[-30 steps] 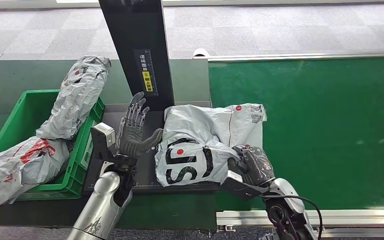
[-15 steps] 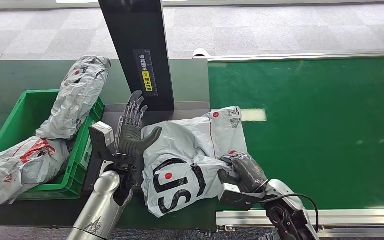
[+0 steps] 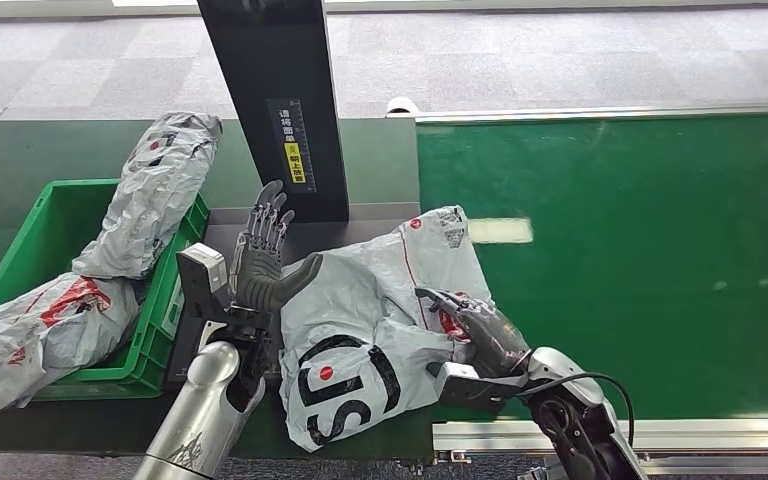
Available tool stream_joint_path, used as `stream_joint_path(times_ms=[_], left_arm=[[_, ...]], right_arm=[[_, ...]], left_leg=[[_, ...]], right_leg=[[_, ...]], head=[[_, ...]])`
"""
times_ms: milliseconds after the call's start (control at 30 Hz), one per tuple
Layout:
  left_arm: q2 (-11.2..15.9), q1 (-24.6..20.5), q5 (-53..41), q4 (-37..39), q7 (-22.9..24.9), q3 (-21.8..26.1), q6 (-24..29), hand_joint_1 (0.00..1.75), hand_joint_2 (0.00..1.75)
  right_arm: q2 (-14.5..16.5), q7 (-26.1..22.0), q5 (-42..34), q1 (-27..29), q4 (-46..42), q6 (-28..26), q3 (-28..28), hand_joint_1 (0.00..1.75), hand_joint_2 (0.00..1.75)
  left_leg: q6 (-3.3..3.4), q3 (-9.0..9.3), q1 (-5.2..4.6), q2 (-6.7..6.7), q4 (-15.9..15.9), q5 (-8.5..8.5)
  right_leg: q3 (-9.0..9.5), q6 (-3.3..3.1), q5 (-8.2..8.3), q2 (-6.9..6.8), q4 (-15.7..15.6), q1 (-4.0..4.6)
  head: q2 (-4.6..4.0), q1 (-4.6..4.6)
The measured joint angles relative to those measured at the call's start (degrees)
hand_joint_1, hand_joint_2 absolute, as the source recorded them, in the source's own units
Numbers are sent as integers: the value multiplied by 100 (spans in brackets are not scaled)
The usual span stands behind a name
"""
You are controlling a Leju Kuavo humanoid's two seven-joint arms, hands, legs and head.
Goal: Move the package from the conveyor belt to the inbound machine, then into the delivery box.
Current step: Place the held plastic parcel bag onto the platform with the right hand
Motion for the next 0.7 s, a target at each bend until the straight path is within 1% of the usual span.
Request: stream_joint_path(times_ms=[100, 167, 300, 367, 500, 567, 700], left_arm=[[0, 0, -8, 0, 4, 0, -10, 0, 175], [0, 1, -20, 0, 8, 0, -16, 0, 175], [-1, 2, -47, 0, 11, 0, -26, 0, 175], [-2, 2, -51, 0, 10, 0, -32, 0, 175], [-2, 15, -52, 0, 3, 0, -34, 0, 175], [-2, 30, -67, -2, 1, -1, -40, 0, 175], [-1, 87, -222, -41, 1, -13, -92, 0, 175]], right_arm=[[-7, -1, -213, -67, 9, -75, 37, 0, 175], [-23, -3, -438, -112, -7, -276, 81, 0, 175], [-115, -11, -1258, -125, -274, -698, 205, 0, 175], [-165, -15, -1767, -116, -492, -727, 243, 0, 175], [-222, -19, -2582, -73, -945, -566, 219, 0, 175], [-220, -20, -2742, -45, -1122, -574, 133, 0, 175], [-155, -20, -2809, -3, -1275, -718, -155, 0, 175]], left_leg=[[0, 0, 0, 0, 0, 0], [0, 0, 0, 0, 1, 0], [0, 0, 0, 0, 1, 0], [0, 0, 0, 1, 1, 0], [0, 0, 0, 0, 1, 0], [0, 0, 0, 0, 1, 0], [0, 0, 0, 0, 1, 0]], right_leg=[[0, 0, 0, 0, 0, 0], [0, 0, 0, 0, 0, 0], [0, 0, 0, 0, 0, 0], [-1, 0, 0, 0, 0, 0], [-2, 0, 0, 0, 0, 0], [-1, 0, 0, 0, 0, 0], [0, 0, 0, 0, 0, 0]], head=[[0, 0], [0, 0], [0, 0], [0, 0], [0, -1], [0, -1], [0, 0]])
